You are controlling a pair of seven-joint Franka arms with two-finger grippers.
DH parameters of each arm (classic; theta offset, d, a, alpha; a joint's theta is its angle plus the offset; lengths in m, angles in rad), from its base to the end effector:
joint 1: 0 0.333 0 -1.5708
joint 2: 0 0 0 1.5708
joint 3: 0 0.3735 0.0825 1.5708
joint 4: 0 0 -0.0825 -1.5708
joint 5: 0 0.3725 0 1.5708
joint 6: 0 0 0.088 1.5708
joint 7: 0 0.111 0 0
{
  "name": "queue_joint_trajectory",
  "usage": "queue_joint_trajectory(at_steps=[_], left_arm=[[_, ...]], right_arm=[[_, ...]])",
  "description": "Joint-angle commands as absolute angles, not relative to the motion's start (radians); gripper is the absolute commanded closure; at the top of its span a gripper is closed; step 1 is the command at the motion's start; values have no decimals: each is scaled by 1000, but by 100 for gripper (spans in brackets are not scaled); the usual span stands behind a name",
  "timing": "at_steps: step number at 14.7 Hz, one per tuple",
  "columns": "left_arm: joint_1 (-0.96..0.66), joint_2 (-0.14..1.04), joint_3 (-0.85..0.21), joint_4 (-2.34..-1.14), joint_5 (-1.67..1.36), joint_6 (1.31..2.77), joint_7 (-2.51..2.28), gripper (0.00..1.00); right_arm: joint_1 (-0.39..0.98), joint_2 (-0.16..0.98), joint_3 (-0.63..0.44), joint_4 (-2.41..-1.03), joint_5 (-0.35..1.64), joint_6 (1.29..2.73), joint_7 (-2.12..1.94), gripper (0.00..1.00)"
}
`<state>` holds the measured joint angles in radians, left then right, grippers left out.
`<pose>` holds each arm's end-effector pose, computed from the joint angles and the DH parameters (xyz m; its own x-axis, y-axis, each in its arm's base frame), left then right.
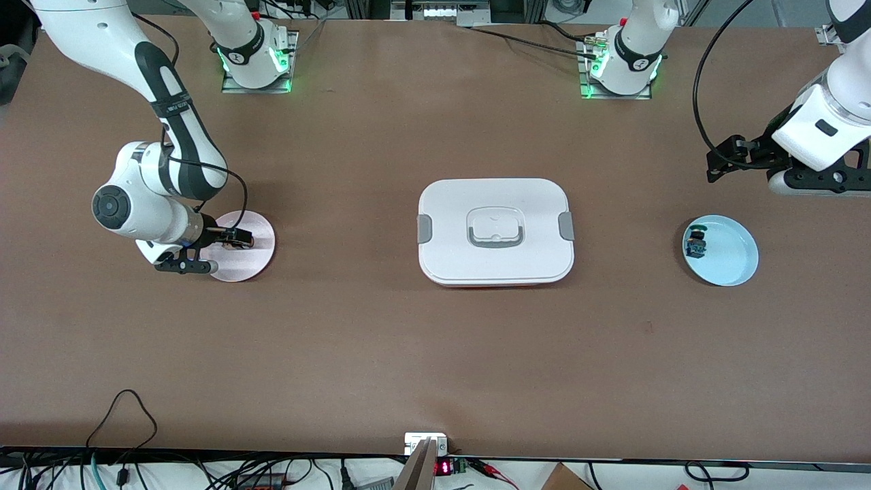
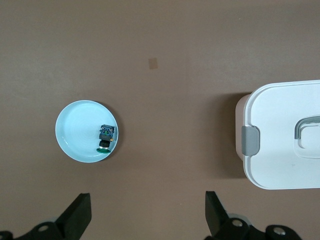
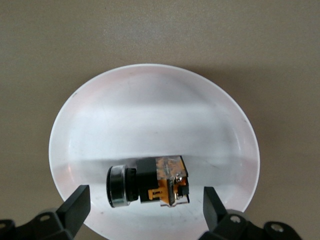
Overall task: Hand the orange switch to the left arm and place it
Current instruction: 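Lower the open right gripper over the orange switch on the plate, then close the right gripper on the orange switch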
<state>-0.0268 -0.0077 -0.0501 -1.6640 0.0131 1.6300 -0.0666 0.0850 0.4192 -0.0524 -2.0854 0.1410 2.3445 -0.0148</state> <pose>0.5414 -0.0404 0.6442 0.9996 -0.0110 -0.0254 -0.0114 -0.9998 -0.0152 0.5842 0.0228 0.2670 0.9858 -0.0504 -0.1600 -0.0615 -0.9960 -0.0649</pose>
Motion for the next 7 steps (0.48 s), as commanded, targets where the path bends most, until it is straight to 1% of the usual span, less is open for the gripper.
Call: queue_joint_trajectory(at_steps=[1,7], left_arm=[[-28,-21,-51,-1664,0,1626,-78,0],[-28,-21,-51,-1666,2,1626,-78,0]], right_arm=[[89,429,-51,-2094,144,2376,-35,0],[87,442,-51,-2094,121,2382,-35,0]])
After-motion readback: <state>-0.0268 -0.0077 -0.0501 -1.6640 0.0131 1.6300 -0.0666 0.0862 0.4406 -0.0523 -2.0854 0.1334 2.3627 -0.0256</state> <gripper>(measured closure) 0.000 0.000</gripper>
